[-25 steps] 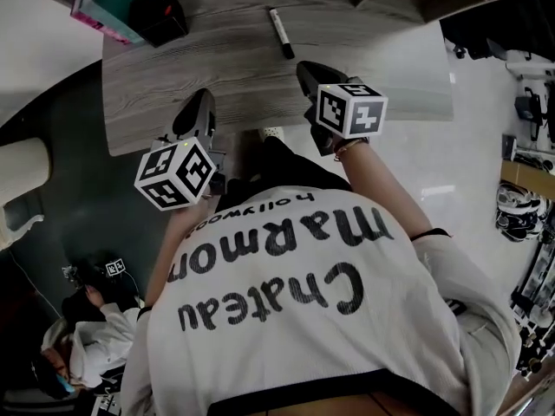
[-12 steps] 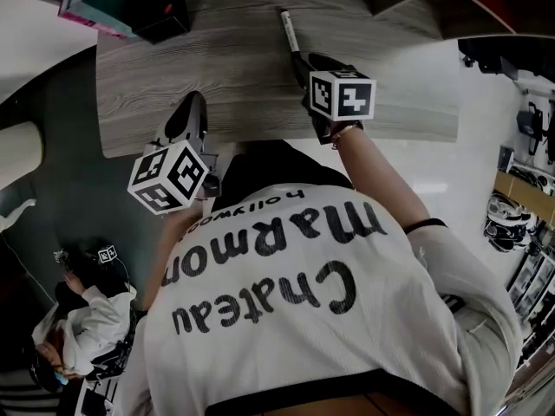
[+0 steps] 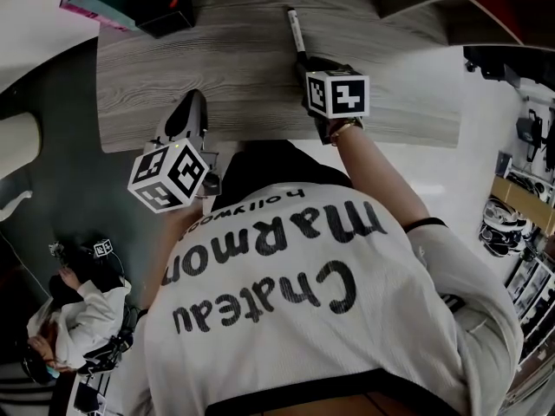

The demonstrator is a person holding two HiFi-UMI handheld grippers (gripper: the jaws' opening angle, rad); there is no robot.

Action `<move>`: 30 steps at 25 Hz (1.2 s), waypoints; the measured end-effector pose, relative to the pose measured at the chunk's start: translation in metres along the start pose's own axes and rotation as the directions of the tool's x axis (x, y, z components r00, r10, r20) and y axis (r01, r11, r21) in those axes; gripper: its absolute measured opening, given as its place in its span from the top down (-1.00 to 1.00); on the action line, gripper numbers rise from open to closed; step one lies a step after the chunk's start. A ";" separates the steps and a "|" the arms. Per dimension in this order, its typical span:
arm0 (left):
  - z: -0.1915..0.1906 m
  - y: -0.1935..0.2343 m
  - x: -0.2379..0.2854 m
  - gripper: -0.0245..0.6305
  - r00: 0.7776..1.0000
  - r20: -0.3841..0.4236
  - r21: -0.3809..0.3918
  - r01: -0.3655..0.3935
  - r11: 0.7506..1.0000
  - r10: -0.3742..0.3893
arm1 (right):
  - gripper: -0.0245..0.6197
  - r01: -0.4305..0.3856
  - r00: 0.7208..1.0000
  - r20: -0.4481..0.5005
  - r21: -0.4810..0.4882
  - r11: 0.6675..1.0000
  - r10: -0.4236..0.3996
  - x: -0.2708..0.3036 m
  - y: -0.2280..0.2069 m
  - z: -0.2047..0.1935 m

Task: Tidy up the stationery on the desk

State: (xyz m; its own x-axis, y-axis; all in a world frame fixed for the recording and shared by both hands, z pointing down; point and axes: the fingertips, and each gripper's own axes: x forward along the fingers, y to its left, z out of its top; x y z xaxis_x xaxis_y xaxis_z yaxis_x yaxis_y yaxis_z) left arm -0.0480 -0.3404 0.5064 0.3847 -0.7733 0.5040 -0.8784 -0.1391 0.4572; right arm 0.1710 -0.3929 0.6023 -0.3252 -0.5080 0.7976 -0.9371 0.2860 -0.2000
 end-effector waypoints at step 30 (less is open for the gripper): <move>0.044 0.010 -0.061 0.87 0.986 0.163 0.019 -0.017 1.000 0.013 | 0.68 -0.059 0.971 0.234 0.023 0.998 0.052 -0.072 0.037 0.067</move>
State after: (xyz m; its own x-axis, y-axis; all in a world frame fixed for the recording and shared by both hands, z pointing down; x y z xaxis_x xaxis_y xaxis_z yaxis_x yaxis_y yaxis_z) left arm -0.0923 -0.3224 0.4477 0.3216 -0.8658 0.3835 -0.8898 -0.1378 0.4350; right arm 0.1515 -0.4008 0.4995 -0.3939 -0.6682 0.6312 -0.9191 0.2967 -0.2594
